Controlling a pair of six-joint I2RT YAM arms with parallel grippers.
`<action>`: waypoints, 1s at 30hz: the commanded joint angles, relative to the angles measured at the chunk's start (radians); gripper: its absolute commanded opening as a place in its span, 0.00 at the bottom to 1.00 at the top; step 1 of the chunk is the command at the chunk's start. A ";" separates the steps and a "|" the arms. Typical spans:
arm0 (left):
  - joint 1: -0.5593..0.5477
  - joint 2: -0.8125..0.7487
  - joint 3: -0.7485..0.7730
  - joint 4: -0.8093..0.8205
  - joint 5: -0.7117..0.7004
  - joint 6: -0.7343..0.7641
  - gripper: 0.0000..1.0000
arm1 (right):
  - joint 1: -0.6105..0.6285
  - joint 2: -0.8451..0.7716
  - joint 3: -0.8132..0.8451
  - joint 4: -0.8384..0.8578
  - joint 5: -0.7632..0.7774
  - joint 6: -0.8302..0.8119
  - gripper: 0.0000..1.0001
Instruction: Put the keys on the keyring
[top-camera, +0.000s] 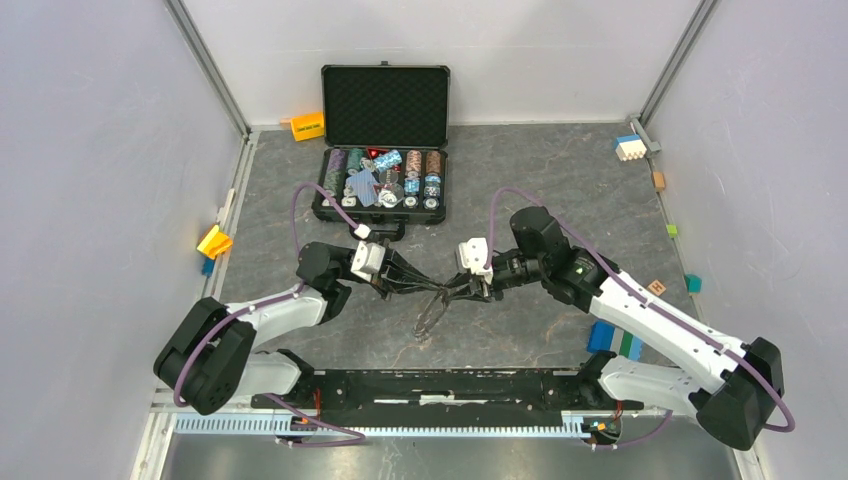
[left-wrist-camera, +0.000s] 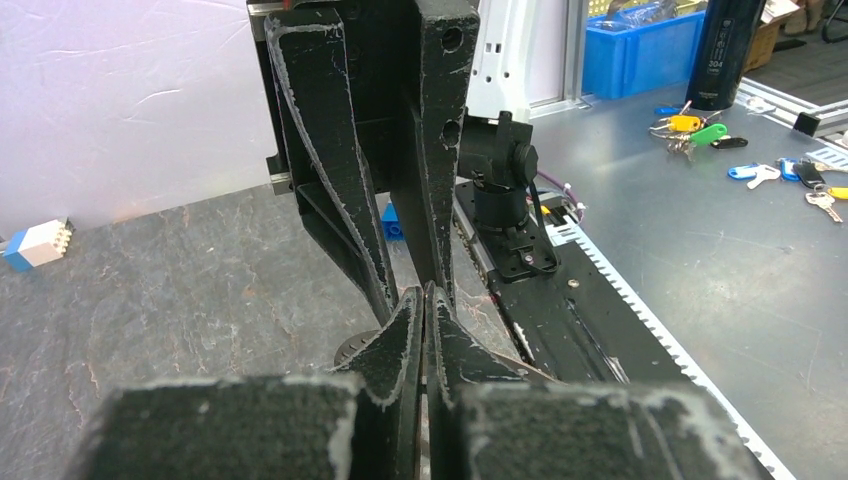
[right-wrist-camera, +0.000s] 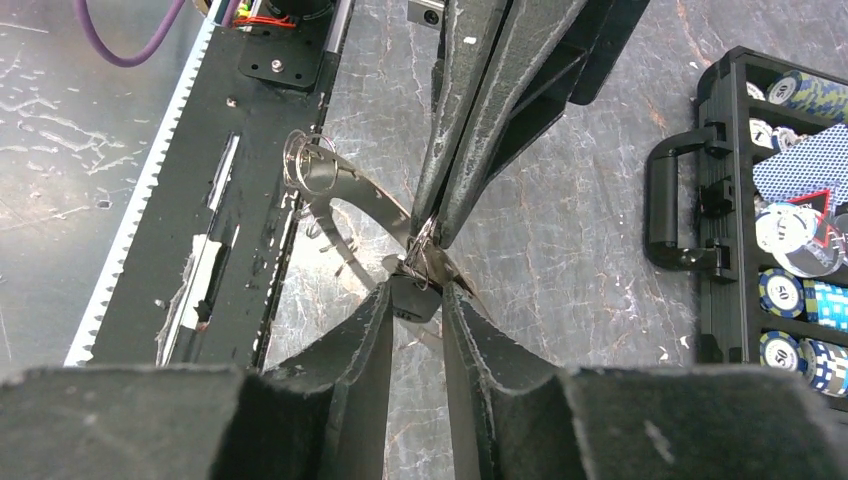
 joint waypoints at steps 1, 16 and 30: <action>-0.006 -0.010 0.030 0.046 -0.007 0.012 0.02 | -0.005 0.000 0.048 0.048 -0.040 0.034 0.29; -0.006 0.012 0.035 0.002 -0.037 0.049 0.02 | -0.004 0.013 0.057 0.064 -0.085 0.062 0.19; -0.007 0.002 0.029 -0.065 -0.051 0.110 0.02 | -0.004 0.009 0.058 0.068 0.017 0.077 0.00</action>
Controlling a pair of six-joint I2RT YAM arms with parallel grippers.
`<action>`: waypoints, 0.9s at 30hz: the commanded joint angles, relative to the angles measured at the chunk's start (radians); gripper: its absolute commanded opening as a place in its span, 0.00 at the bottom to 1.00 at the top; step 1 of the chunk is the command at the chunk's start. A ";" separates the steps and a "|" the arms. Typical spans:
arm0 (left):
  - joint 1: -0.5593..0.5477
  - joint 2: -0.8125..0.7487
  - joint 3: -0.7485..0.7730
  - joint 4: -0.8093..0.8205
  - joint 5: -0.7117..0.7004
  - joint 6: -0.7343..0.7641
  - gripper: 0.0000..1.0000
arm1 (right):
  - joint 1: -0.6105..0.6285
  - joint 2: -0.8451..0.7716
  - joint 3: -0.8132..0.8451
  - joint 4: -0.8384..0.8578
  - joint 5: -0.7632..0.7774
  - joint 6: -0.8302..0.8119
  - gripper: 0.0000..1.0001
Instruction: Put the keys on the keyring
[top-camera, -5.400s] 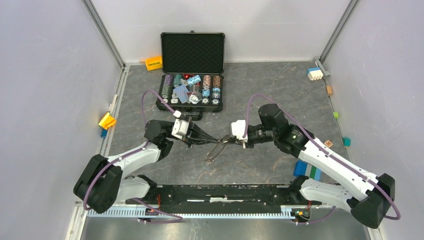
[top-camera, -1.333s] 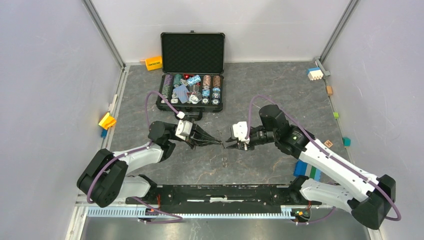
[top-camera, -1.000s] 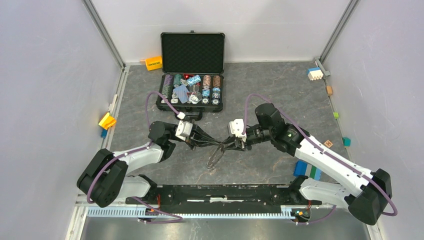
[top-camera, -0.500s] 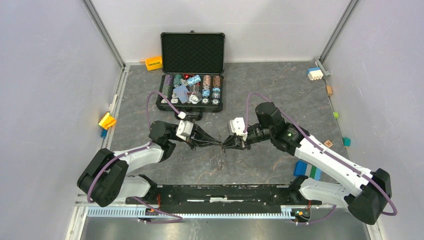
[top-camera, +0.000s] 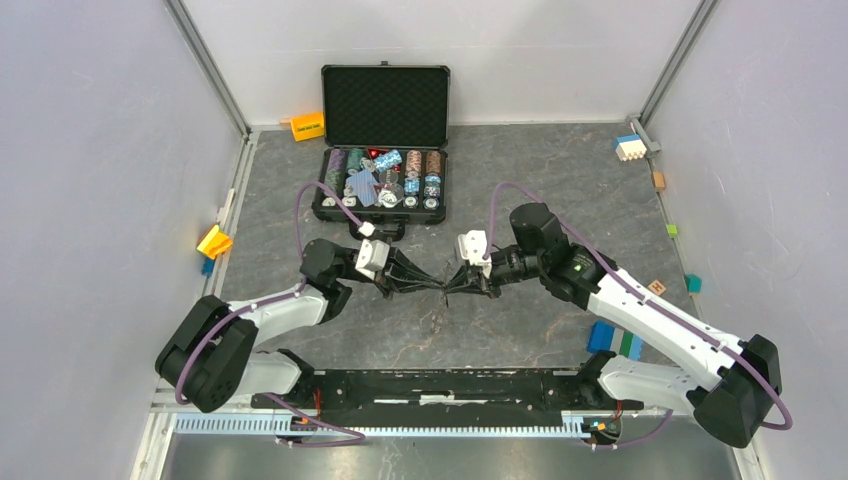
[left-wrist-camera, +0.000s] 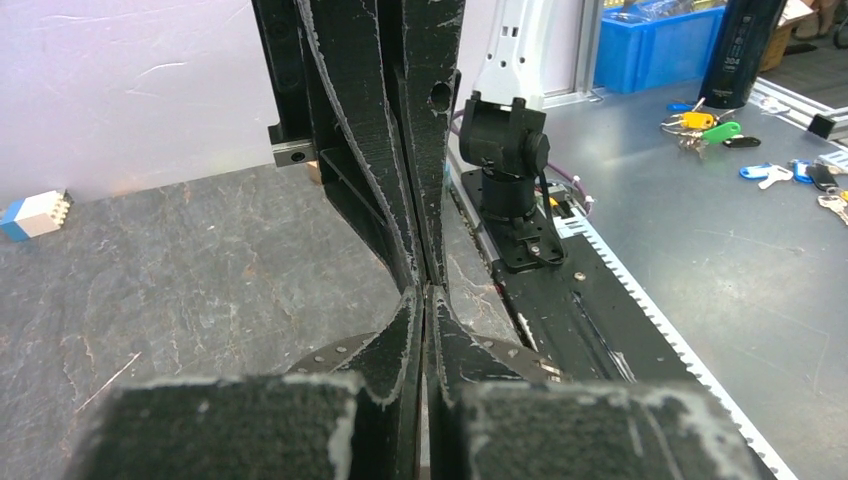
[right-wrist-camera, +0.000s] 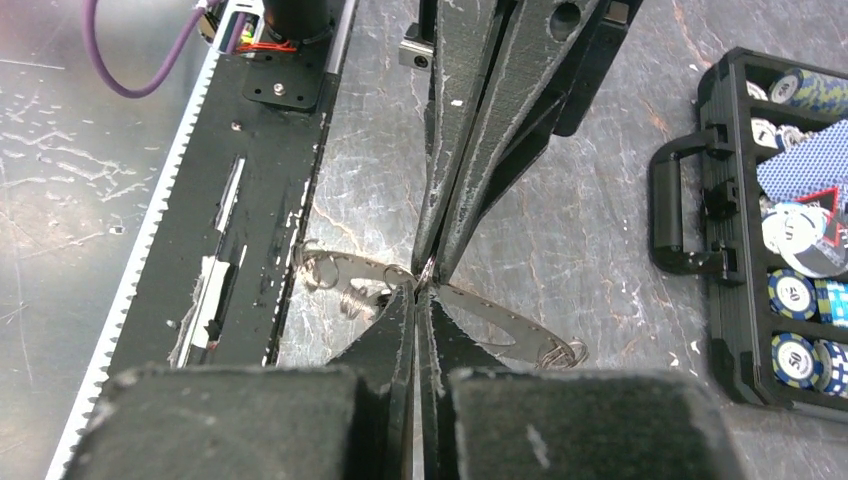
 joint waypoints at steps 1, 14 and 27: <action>-0.007 -0.012 0.027 -0.029 -0.034 0.096 0.02 | 0.002 -0.014 0.050 0.016 0.066 -0.002 0.00; -0.005 -0.030 0.051 -0.239 -0.035 0.256 0.04 | 0.011 -0.012 0.118 -0.106 0.175 -0.056 0.00; -0.006 -0.027 0.120 -0.430 -0.050 0.379 0.28 | 0.032 0.025 0.177 -0.224 0.230 -0.099 0.00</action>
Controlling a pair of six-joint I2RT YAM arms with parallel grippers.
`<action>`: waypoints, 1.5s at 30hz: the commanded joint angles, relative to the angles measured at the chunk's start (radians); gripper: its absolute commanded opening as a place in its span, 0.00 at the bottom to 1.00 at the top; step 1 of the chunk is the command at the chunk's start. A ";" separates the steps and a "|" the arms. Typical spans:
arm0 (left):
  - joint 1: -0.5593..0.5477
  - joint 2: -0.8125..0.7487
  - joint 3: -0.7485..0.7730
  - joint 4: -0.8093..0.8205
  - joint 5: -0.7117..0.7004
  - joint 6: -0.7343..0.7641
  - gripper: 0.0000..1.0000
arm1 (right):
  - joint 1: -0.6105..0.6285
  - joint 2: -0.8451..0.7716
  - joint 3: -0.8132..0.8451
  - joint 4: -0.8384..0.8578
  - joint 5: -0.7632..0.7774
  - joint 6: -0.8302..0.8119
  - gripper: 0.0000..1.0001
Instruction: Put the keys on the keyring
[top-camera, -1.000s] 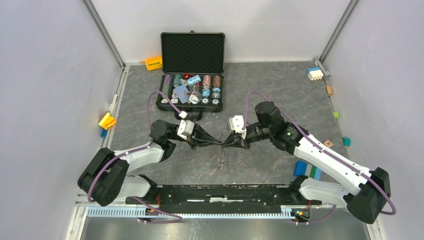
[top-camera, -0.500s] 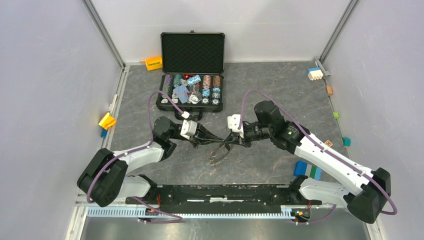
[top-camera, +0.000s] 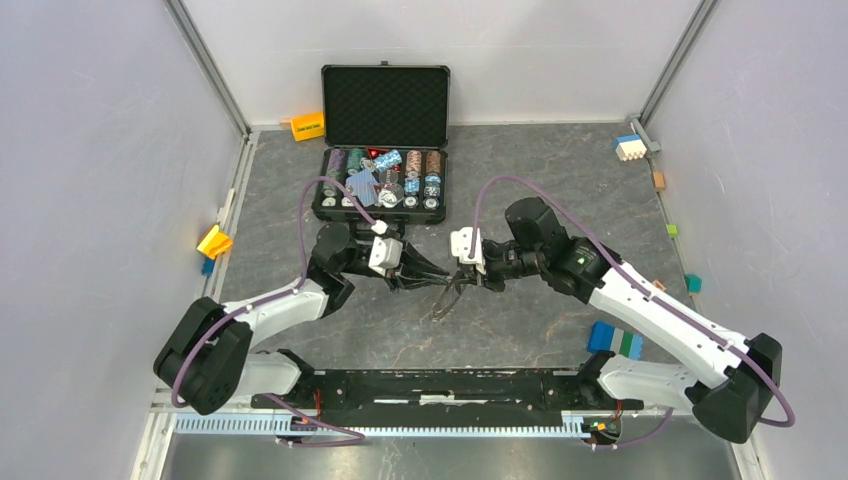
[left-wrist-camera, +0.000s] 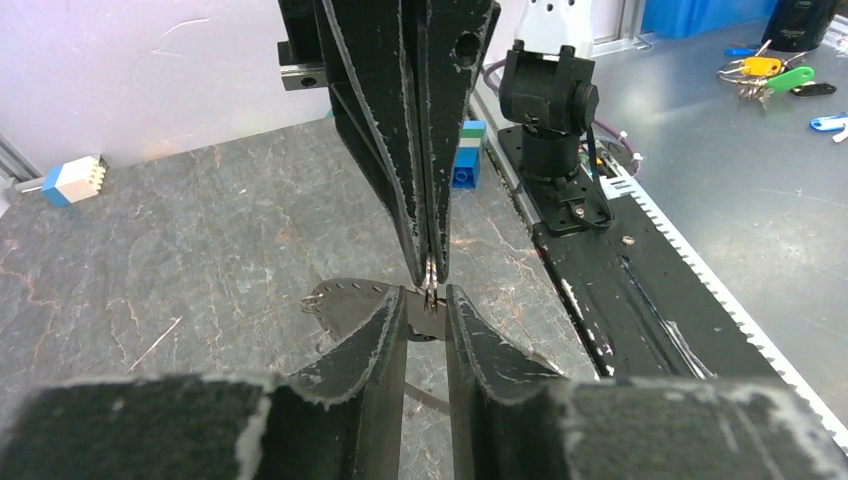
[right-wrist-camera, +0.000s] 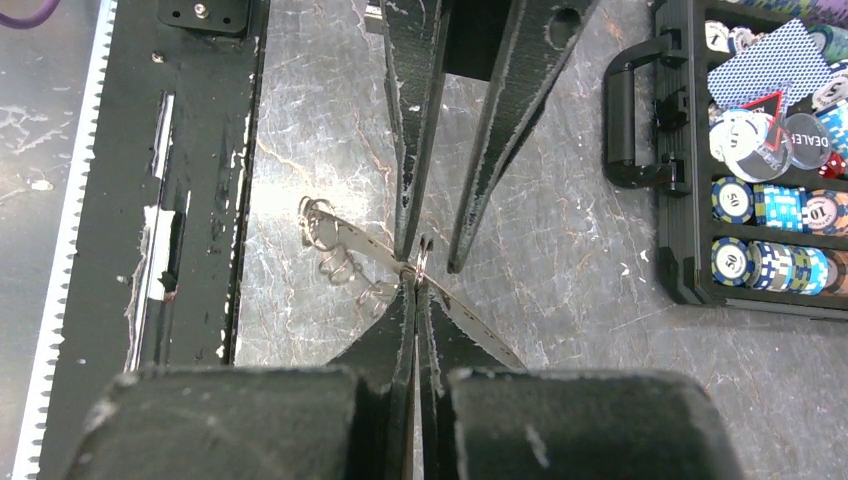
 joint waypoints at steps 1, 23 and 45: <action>0.000 -0.015 0.064 -0.125 -0.009 0.107 0.29 | 0.011 0.014 0.069 -0.023 0.014 -0.026 0.00; -0.005 -0.024 0.170 -0.504 -0.018 0.299 0.13 | 0.041 0.095 0.150 -0.120 0.090 -0.054 0.00; -0.011 -0.027 0.156 -0.397 0.026 0.197 0.17 | 0.050 0.104 0.135 -0.108 0.098 -0.054 0.00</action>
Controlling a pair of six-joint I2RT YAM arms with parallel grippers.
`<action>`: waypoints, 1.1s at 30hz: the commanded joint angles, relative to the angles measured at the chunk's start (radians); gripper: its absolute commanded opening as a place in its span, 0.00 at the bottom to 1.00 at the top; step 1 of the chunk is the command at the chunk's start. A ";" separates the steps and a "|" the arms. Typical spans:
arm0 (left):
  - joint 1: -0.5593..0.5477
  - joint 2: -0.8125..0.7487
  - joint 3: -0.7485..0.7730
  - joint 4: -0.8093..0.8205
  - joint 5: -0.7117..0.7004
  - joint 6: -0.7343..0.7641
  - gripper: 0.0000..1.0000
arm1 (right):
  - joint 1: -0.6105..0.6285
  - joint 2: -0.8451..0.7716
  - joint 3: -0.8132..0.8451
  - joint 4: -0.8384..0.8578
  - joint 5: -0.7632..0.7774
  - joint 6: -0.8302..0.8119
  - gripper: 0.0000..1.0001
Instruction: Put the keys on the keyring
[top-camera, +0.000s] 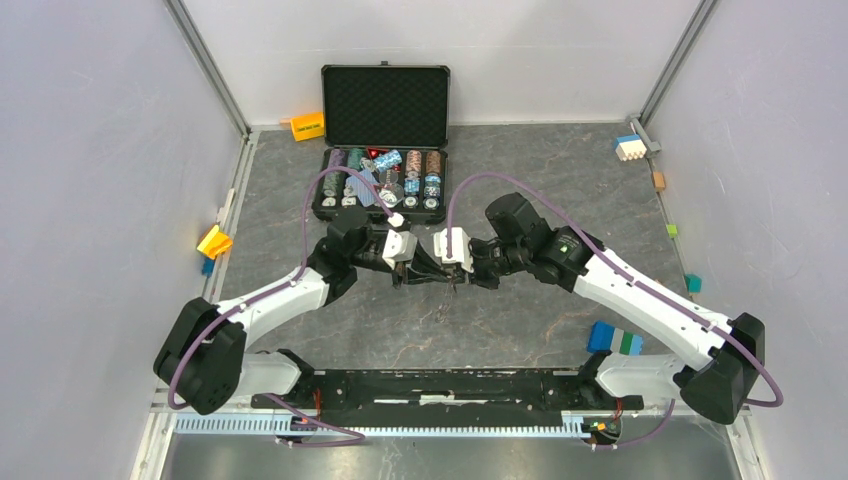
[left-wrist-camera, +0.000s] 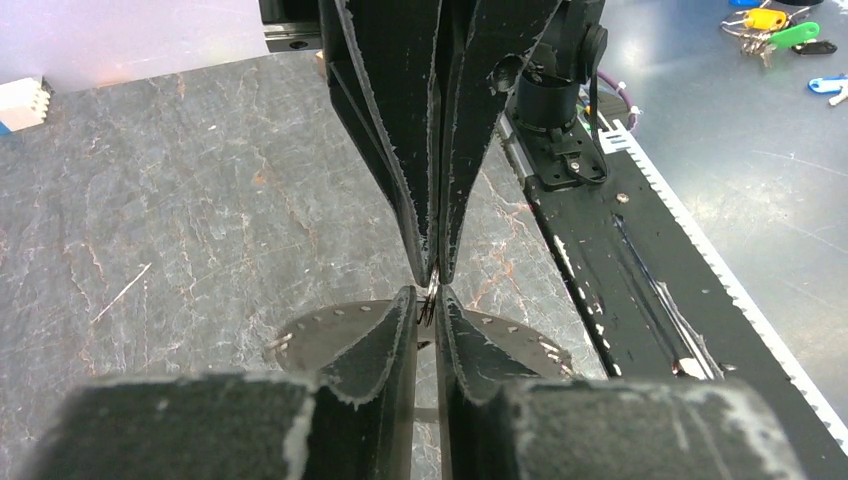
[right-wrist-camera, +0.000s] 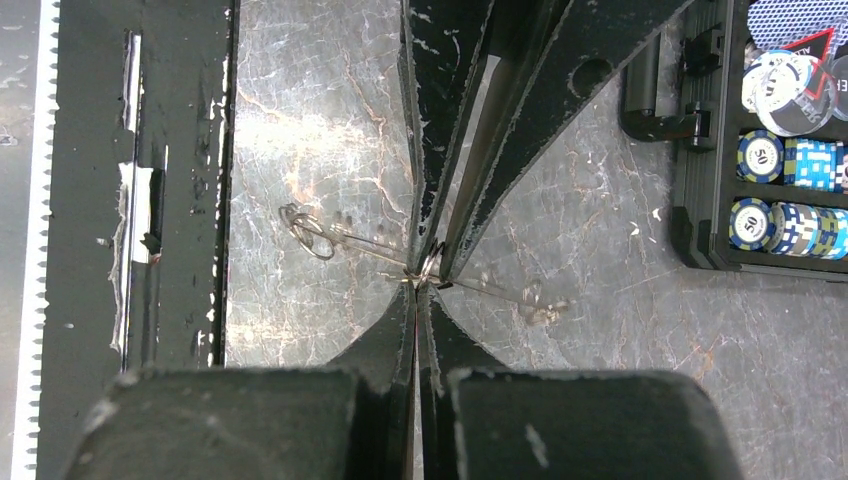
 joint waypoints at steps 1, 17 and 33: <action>-0.005 -0.026 0.012 0.109 0.022 -0.060 0.16 | 0.008 -0.010 0.028 0.035 -0.011 -0.005 0.00; 0.014 -0.020 -0.149 0.723 0.018 -0.405 0.02 | 0.001 -0.115 -0.060 0.106 0.022 -0.017 0.27; 0.002 -0.005 -0.192 0.923 -0.061 -0.540 0.02 | -0.059 -0.183 -0.195 0.253 -0.227 0.011 0.59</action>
